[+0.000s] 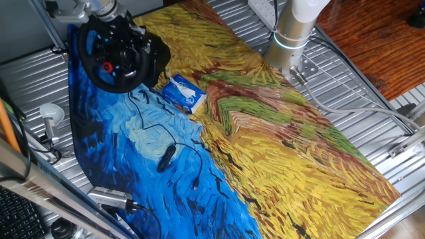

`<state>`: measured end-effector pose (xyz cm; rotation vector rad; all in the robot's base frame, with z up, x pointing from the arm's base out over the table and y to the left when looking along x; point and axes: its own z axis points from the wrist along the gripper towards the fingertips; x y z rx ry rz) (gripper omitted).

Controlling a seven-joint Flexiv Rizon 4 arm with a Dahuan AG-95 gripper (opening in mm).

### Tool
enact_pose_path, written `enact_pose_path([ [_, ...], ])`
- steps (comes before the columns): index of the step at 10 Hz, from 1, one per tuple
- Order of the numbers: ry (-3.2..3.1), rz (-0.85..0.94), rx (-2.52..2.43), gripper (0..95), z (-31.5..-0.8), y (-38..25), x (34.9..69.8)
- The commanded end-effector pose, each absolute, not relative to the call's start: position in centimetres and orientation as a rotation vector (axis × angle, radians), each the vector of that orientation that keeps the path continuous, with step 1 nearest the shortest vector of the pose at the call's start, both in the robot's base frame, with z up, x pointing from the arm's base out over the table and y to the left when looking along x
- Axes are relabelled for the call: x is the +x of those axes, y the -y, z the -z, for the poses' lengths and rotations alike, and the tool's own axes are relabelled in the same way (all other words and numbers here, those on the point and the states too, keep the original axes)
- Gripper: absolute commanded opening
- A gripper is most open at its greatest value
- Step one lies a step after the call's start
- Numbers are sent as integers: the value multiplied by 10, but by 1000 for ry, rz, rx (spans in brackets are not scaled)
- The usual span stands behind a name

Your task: Rotate the steering wheel 90 degrees clockwise

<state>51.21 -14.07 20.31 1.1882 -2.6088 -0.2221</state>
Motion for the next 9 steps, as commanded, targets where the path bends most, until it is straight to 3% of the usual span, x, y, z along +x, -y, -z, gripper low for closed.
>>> enact_pose_path([
  [1, 2620, 221, 1162, 190, -201, 137, 513],
  [9, 2682, 157, 1097, 190, -187, 130, 516],
])
